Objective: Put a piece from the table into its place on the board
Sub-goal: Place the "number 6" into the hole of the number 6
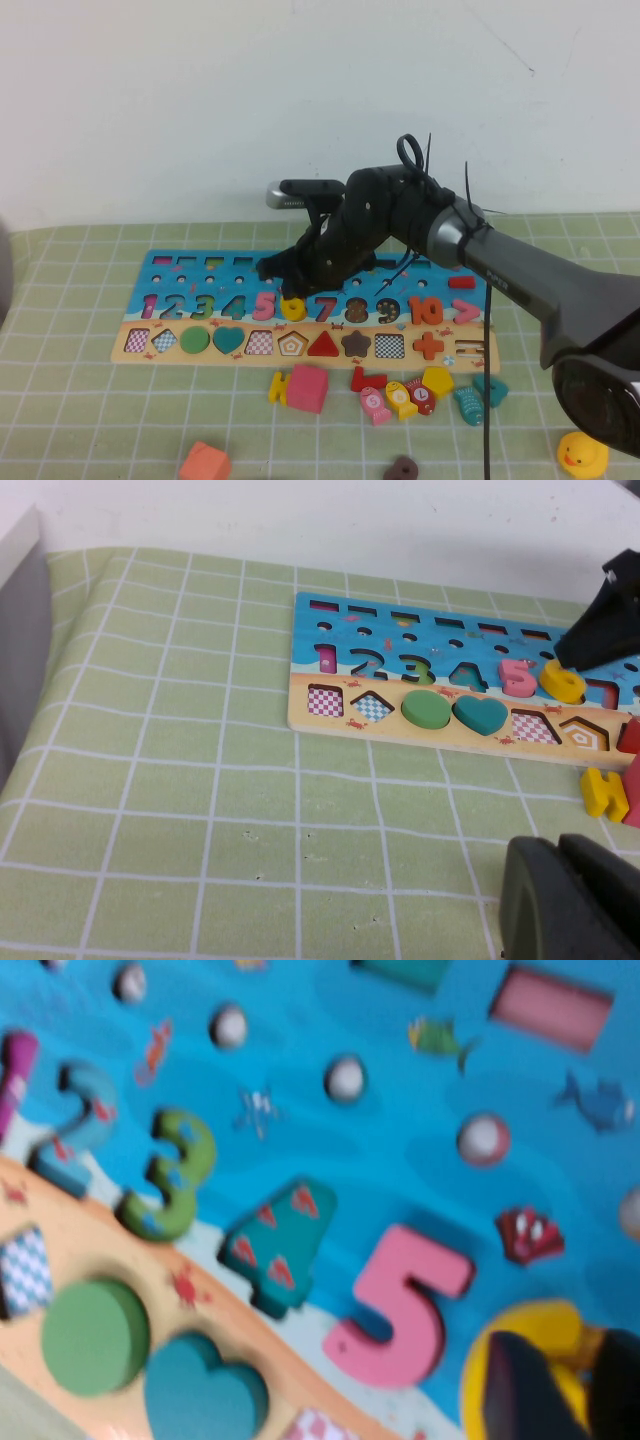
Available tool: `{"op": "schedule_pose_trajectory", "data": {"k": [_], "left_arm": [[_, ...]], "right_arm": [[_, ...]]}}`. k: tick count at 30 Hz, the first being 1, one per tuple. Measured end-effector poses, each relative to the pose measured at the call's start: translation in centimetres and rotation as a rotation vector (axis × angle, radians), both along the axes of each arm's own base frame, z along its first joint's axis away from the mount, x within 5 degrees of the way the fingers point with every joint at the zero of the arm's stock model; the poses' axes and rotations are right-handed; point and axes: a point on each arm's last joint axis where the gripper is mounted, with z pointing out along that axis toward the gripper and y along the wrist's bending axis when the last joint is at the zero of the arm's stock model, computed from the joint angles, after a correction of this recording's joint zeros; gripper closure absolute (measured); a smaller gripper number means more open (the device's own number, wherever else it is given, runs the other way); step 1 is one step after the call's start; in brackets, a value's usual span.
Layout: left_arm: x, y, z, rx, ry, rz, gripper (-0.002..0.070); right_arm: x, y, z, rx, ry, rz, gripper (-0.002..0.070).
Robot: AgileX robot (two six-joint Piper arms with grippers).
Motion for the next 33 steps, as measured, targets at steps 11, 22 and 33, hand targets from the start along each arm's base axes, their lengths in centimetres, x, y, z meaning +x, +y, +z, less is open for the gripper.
{"op": "schedule_pose_trajectory", "data": {"k": [11,22,33], "left_arm": [[0.0,0.0,0.0,0.0,0.0,0.0,0.0676],[0.0,0.0,0.0,0.0,0.0,0.0,0.0676],[0.0,0.0,0.0,0.0,0.0,0.0,0.0676]], "right_arm": [[0.3,0.5,0.5,0.062,-0.064,0.032,0.0675],[0.5,0.8,-0.1,0.09,-0.069,0.017,0.0676],[0.4,1.0,-1.6,0.11,-0.021,0.005,0.0677]]}}
